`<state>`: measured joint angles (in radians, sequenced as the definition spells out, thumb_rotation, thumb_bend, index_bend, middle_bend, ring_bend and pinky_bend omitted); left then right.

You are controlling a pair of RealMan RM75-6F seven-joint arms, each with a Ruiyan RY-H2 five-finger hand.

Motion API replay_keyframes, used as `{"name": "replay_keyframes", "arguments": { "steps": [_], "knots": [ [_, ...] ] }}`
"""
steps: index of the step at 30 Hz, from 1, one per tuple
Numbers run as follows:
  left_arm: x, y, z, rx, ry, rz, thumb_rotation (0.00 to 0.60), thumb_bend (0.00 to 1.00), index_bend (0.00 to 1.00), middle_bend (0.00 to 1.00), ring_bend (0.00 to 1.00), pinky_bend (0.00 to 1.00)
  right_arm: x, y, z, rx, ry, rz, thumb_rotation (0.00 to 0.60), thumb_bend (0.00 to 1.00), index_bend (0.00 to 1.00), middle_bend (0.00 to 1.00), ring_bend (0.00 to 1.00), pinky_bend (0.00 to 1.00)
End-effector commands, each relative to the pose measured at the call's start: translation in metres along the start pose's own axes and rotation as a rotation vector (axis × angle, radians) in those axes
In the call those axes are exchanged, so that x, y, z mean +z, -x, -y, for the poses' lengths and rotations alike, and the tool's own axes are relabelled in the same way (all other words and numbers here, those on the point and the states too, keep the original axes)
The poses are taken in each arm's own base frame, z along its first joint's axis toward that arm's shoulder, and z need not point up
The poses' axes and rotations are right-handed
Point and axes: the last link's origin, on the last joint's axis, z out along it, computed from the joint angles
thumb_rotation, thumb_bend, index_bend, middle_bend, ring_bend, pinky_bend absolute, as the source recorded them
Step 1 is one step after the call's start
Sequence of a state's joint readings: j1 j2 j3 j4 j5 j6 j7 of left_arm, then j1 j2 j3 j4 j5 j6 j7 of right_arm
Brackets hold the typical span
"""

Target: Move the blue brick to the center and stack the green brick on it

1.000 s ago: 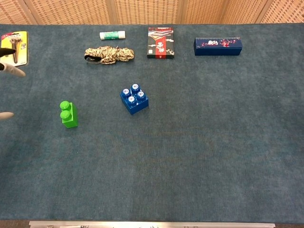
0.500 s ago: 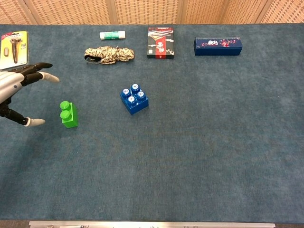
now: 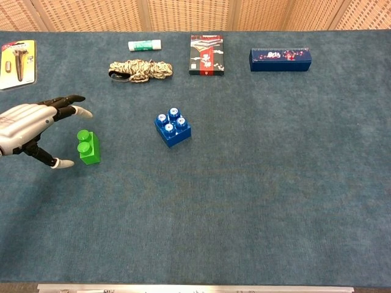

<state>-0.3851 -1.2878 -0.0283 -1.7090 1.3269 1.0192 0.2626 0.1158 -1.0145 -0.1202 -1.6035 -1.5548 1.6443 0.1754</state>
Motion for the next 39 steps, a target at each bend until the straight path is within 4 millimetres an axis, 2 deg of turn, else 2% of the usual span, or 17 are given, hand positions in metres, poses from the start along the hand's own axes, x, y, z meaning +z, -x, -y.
{"name": "replay_keyframes", "arguments": {
  "steps": [1, 12, 39],
  "knots": [
    [0.006, 0.002, 0.002, -0.002, -0.022, 0.001, 0.600, 0.13, 0.16, 0.00, 0.00, 0.08, 0.000, 0.000, -0.002, 0.006, 0.003, -0.003, 0.600, 0.00, 0.12, 0.09, 0.00, 0.00],
    [0.016, 0.010, -0.003, -0.039, -0.075, 0.020, 0.600, 0.13, 0.16, 0.00, 0.00, 0.08, 0.001, 0.001, -0.004, 0.013, 0.010, -0.001, 0.600, 0.00, 0.12, 0.09, 0.00, 0.00],
    [0.025, 0.021, -0.020, -0.112, -0.144, 0.040, 0.600, 0.13, 0.17, 0.00, 0.00, 0.08, 0.004, 0.004, -0.004, 0.014, 0.007, 0.019, 0.600, 0.00, 0.12, 0.09, 0.00, 0.00]
  ]
}}
